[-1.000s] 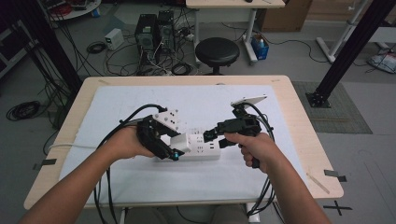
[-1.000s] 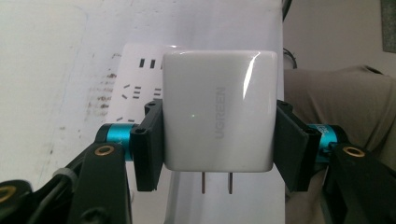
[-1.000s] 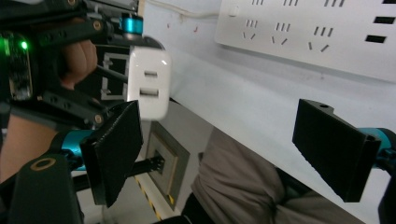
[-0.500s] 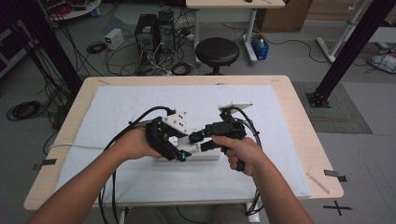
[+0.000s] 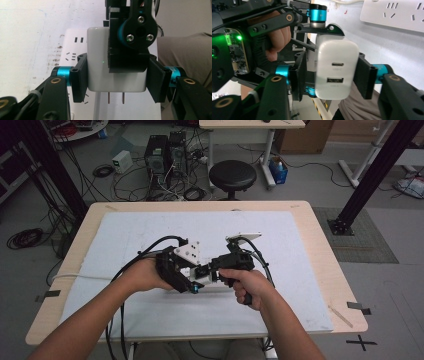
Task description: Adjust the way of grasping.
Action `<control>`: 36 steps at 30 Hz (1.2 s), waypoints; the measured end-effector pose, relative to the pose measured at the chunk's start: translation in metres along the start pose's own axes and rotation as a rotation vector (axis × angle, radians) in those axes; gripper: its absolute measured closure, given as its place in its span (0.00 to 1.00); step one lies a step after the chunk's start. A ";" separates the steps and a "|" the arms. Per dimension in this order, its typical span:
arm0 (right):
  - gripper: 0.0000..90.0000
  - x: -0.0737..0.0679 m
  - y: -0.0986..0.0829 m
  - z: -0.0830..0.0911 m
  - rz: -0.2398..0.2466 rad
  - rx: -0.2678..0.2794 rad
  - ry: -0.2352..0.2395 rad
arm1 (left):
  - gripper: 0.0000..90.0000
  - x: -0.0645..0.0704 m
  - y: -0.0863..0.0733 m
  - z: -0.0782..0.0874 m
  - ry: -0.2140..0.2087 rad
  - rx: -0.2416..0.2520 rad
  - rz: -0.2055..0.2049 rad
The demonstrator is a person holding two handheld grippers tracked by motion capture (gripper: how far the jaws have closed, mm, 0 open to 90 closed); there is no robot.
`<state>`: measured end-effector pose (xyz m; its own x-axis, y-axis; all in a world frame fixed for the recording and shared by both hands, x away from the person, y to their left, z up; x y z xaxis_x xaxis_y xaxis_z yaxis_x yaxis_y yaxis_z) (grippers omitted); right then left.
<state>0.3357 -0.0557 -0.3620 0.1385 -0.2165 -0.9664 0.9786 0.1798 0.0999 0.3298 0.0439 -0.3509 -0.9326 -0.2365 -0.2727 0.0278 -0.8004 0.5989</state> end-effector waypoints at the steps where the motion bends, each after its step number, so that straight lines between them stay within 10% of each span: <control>1: 0.59 0.000 0.000 0.000 0.001 -0.003 -0.006 | 0.47 0.000 0.000 0.000 0.003 0.003 0.009; 15: 0.69 0.004 0.001 -0.001 0.046 0.022 -0.051 | 0.46 -0.001 -0.001 -0.005 0.017 -0.018 0.018; 18: 0.69 0.003 0.001 -0.002 0.061 0.017 -0.078 | 0.32 -0.001 -0.002 -0.007 -0.006 -0.058 0.054; 26: 0.69 0.002 0.002 0.004 0.117 0.009 -0.219 | 0.25 -0.001 -0.020 -0.005 -0.068 -0.237 0.077; 36: 0.69 0.008 0.003 0.013 0.174 -0.069 -0.552 | 0.25 -0.011 -0.044 0.012 -0.063 -0.429 0.111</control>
<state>0.3415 -0.0692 -0.3664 0.3734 -0.6431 -0.6686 0.9247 0.3154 0.2131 0.3341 0.0883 -0.3651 -0.9352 -0.3107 -0.1701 0.2635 -0.9312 0.2520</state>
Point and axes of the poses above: each handheld gripper's, and its own axes: z roughly backward along the jaws, y roughly out of its top, x roughly to its right, the point moved 7 cm from there along -z, roughly forward along the jaws, and after that the axes turned 14 degrees about y, right-handed, at the moved point
